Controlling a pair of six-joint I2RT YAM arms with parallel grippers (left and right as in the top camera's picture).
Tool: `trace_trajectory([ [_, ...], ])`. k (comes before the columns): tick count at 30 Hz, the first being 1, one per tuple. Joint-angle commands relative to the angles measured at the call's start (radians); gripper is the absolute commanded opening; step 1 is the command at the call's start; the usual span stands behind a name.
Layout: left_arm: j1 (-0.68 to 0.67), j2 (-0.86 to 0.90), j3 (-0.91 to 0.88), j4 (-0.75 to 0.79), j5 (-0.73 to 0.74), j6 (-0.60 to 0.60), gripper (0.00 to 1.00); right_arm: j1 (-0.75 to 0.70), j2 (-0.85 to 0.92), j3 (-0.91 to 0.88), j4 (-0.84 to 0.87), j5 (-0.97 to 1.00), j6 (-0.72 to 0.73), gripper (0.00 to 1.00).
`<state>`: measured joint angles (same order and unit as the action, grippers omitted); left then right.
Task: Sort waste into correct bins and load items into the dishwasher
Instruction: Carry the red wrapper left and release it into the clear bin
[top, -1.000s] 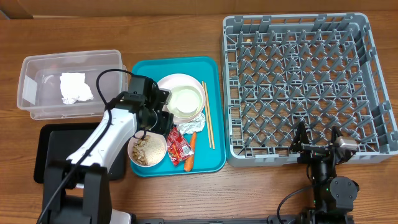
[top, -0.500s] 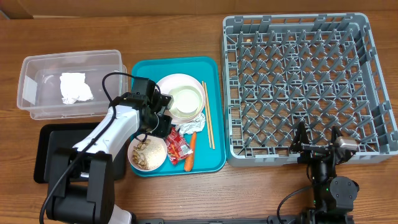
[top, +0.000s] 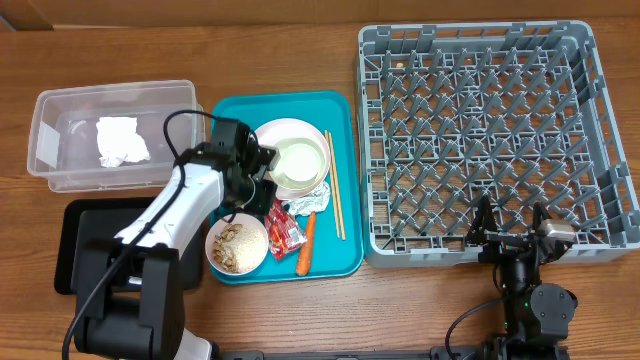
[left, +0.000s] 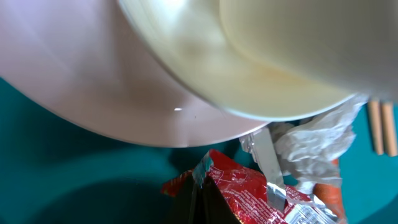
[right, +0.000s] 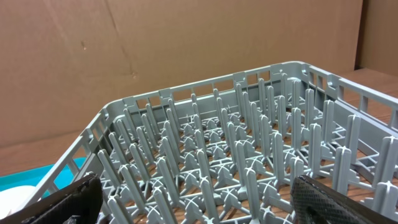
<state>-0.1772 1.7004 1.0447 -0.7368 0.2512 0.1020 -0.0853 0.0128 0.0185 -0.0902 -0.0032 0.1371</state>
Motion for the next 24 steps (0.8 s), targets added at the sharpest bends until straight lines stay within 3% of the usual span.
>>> trace_trajectory([
  [1, -0.006, 0.005, 0.108, -0.031, 0.004, -0.021, 0.04, -0.004, -0.01, -0.011, 0.006, -0.006, -0.004, 1.0],
  [5, -0.006, 0.005, 0.219, -0.098, -0.053, -0.041, 0.04, -0.004, -0.01, -0.011, 0.006, -0.006, -0.004, 1.0],
  [15, 0.003, 0.005, 0.477, -0.356, -0.471, -0.2, 0.04, -0.004, -0.01, -0.011, 0.006, -0.006, -0.004, 1.0],
  [24, 0.155, 0.005, 0.529, -0.288, -0.546, -0.315, 0.05, -0.004, -0.01, -0.011, 0.006, -0.006, -0.004, 1.0],
])
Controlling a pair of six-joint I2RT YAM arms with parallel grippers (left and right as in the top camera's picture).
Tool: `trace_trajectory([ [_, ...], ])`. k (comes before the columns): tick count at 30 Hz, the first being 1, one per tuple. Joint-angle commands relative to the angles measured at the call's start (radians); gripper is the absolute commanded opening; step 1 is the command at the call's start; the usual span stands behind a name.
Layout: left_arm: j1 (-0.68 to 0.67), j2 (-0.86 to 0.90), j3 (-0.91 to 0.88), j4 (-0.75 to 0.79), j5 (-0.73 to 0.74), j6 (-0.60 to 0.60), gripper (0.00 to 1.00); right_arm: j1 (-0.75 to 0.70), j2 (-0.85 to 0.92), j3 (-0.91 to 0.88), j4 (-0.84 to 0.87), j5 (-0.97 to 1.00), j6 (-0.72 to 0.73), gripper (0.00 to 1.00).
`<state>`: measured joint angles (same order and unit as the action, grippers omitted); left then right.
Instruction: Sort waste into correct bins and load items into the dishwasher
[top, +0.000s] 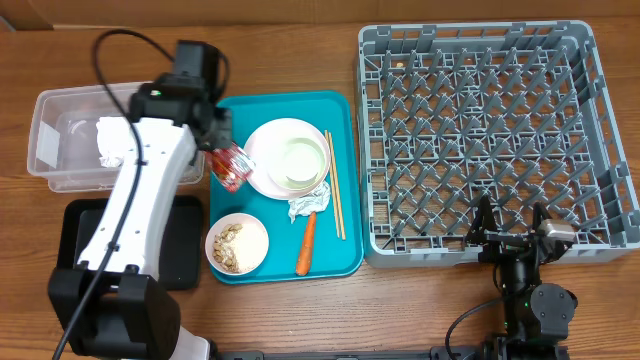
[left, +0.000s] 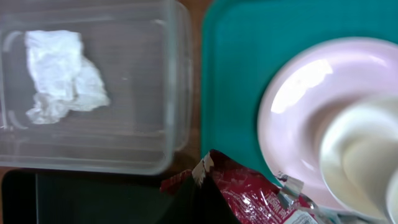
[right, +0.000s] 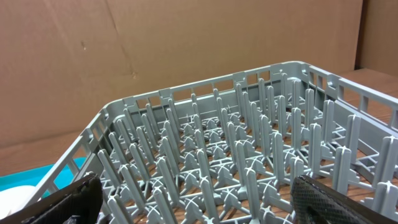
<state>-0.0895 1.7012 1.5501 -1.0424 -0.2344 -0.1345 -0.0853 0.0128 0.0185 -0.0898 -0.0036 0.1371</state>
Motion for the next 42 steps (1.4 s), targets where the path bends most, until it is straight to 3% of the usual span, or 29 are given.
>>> trace_trajectory([
  [1, 0.091, 0.005, 0.024, 0.026, -0.06, -0.092, 0.05, -0.004, -0.01, -0.011, 0.006, -0.006, -0.004, 1.0],
  [13, 0.354, 0.058, 0.022, 0.159, 0.029, -0.204, 0.04, -0.004, -0.01, -0.011, 0.006, -0.006, -0.004, 1.0],
  [26, 0.413, 0.199, 0.022, 0.331, 0.049, -0.206, 0.06, -0.004, -0.01, -0.011, 0.006, -0.006, -0.004, 1.0],
  [28, 0.413, 0.199, 0.022, 0.354, 0.052, -0.206, 0.18, -0.004, -0.01, -0.011, 0.006, -0.006, -0.004, 1.0],
  [30, 0.413, 0.199, 0.022, 0.359, 0.052, -0.204, 0.57, -0.004, -0.01, -0.011, 0.006, -0.006, -0.004, 1.0],
  [32, 0.413, 0.199, 0.022, 0.359, 0.052, -0.174, 0.87, -0.004, -0.01, -0.011, 0.006, -0.006, -0.004, 1.0],
  [33, 0.413, 0.198, 0.023, 0.357, 0.052, -0.153, 0.95, -0.004, -0.01, -0.011, 0.006, -0.006, -0.004, 1.0],
  [39, 0.402, 0.15, 0.072, 0.275, 0.064, -0.132, 0.96, -0.004, -0.01, -0.011, 0.006, -0.006, -0.004, 1.0],
  [42, 0.388, 0.093, 0.105, 0.217, 0.145, -0.095, 1.0, -0.004, -0.01, -0.011, 0.006, -0.006, -0.004, 1.0],
])
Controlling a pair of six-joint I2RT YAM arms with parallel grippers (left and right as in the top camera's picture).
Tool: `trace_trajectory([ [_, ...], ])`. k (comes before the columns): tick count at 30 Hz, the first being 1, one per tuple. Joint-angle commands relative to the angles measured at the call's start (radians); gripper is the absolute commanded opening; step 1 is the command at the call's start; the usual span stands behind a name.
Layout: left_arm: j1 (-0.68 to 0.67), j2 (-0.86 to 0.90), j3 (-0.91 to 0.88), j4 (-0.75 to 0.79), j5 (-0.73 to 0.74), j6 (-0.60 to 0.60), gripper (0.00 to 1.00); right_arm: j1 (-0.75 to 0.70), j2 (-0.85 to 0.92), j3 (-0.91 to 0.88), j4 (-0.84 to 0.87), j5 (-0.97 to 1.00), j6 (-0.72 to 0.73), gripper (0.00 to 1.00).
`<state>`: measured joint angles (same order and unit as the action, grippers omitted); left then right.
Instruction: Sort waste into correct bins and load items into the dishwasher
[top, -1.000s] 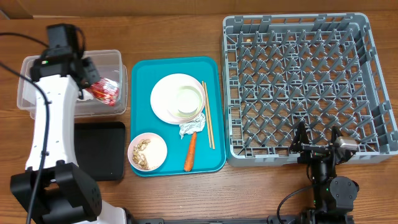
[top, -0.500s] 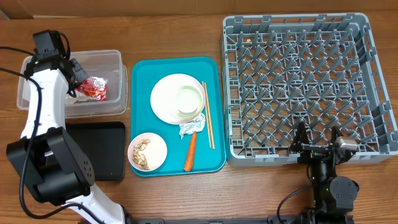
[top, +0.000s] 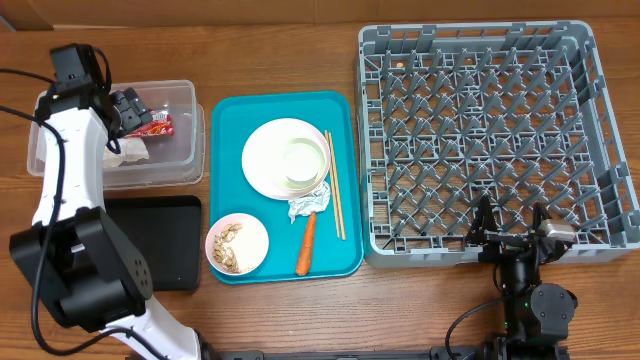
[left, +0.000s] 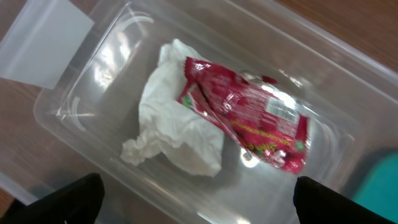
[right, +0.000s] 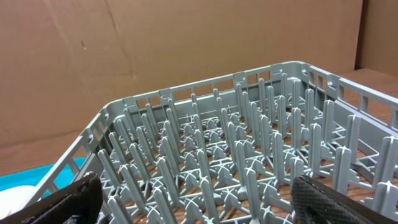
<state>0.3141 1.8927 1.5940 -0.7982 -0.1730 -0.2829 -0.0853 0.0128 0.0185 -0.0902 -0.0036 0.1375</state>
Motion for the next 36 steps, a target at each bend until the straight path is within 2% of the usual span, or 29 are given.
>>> trace_trajectory([
  [1, -0.021, -0.126, 0.069, -0.052, 0.154, 0.1, 1.0, -0.004, -0.01, -0.011, 0.006, -0.006, -0.004, 1.0],
  [3, -0.03, -0.17, 0.072, -0.102, 0.294, 0.156, 0.99, -0.004, -0.01, -0.011, 0.006, -0.006, -0.004, 1.0],
  [6, -0.051, -0.211, 0.072, -0.224, 0.511, 0.177, 0.95, -0.004, -0.01, -0.011, 0.006, -0.006, -0.004, 1.0],
  [9, -0.096, -0.212, 0.069, -0.348, 0.605, 0.232, 0.89, -0.004, -0.01, -0.011, 0.006, -0.006, -0.004, 1.0],
  [12, -0.174, -0.212, 0.054, -0.434, 0.598, 0.306, 0.81, -0.004, -0.01, -0.011, 0.006, -0.006, -0.004, 1.0],
  [14, -0.234, -0.212, 0.035, -0.449, 0.591, 0.306, 0.8, -0.004, -0.01, -0.011, 0.006, -0.006, -0.004, 1.0],
  [22, -0.494, -0.212, -0.083, -0.445, 0.451, 0.298, 0.8, -0.004, -0.01, -0.011, 0.006, -0.006, -0.004, 1.0],
  [29, -0.606, -0.212, -0.194, -0.387, 0.398, 0.179, 0.79, -0.004, -0.01, -0.011, 0.006, -0.006, -0.004, 1.0],
  [32, -0.624, -0.212, -0.253, -0.325, 0.397, 0.113, 0.7, -0.004, -0.01, -0.011, 0.006, -0.006, -0.004, 1.0],
  [36, -0.639, -0.212, -0.323, -0.224, 0.399, 0.064, 0.68, -0.004, -0.01, -0.011, 0.006, -0.006, -0.004, 1.0],
])
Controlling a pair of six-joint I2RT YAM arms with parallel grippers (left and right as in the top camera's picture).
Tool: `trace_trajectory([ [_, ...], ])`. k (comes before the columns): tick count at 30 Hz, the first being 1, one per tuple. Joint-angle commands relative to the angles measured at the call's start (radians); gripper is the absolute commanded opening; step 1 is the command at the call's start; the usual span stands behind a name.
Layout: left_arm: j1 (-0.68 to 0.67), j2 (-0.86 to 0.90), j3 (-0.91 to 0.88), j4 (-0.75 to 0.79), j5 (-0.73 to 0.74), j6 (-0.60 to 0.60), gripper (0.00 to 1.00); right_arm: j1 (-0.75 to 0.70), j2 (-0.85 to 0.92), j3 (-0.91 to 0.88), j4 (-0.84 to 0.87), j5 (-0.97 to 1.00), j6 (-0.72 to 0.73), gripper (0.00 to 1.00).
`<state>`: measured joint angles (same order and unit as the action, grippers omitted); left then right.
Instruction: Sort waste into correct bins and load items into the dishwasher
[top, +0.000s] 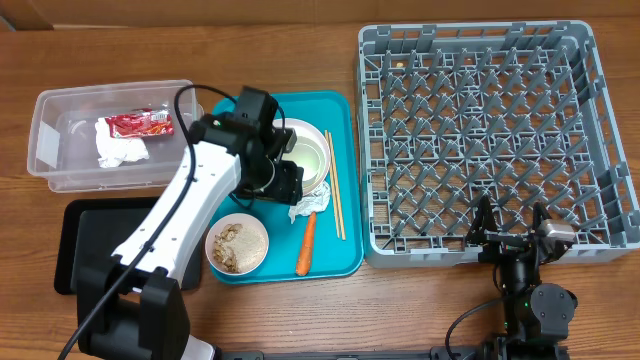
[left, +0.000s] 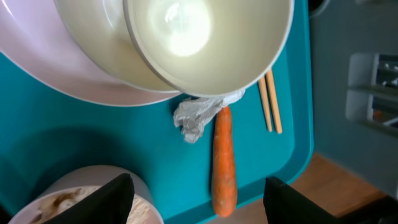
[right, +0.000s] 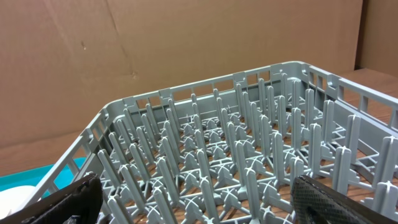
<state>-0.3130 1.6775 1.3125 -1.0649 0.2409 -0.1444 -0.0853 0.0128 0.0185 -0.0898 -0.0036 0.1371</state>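
Note:
My left gripper (top: 277, 180) hangs open over the teal tray (top: 231, 112), and nothing sits between its fingers (left: 102, 199). Under it lie a crumpled white paper (left: 196, 116), an orange carrot (left: 224, 159) and a pair of chopsticks (left: 271, 102). A cream bowl (left: 205, 37) rests on a pink plate (left: 56, 68). A small bowl of food scraps (top: 237, 246) stands at the tray's front left. The red wrapper (top: 138, 123) lies in the clear bin (top: 60, 175) beside a white tissue (top: 120, 148). My right gripper (right: 199, 208) is open at the near edge of the grey dish rack (right: 236, 155).
A black bin (top: 90, 250) sits in front of the clear bin, partly under my left arm. The grey dish rack (top: 480, 130) fills the right side of the table, with nothing loaded in it. Brown cardboard stands behind the rack.
My left gripper was open over the clear bin and is now open over the tray, above the crumpled paper and carrot. The red wrapper stays in the bin. The right arm has not moved.
My left gripper was shut on the red wrapper down on the tray. It then held the wrapper up by the tray's left edge, near the clear bin. Later it was open over the bin with the wrapper lying inside. Now it is back over the tray.

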Motion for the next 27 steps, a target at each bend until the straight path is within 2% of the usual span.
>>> trace_trajectory([
  [1, -0.016, 0.003, -0.053, 0.064, -0.015, -0.074, 0.68, -0.004, -0.01, -0.011, 0.006, -0.006, -0.004, 1.0],
  [5, -0.037, 0.003, -0.094, 0.139, -0.02, -0.083, 0.66, -0.004, -0.01, -0.011, 0.006, -0.006, -0.004, 1.0],
  [18, -0.1, 0.003, -0.177, 0.246, -0.124, -0.174, 0.63, -0.004, -0.01, -0.011, 0.006, -0.006, -0.004, 1.0],
  [22, -0.114, 0.003, -0.196, 0.282, -0.185, -0.178, 0.62, -0.004, -0.01, -0.011, 0.006, -0.006, -0.004, 1.0],
  [27, -0.115, 0.003, -0.233, 0.336, -0.188, -0.178, 0.61, -0.004, -0.01, -0.011, 0.006, -0.006, -0.004, 1.0],
])
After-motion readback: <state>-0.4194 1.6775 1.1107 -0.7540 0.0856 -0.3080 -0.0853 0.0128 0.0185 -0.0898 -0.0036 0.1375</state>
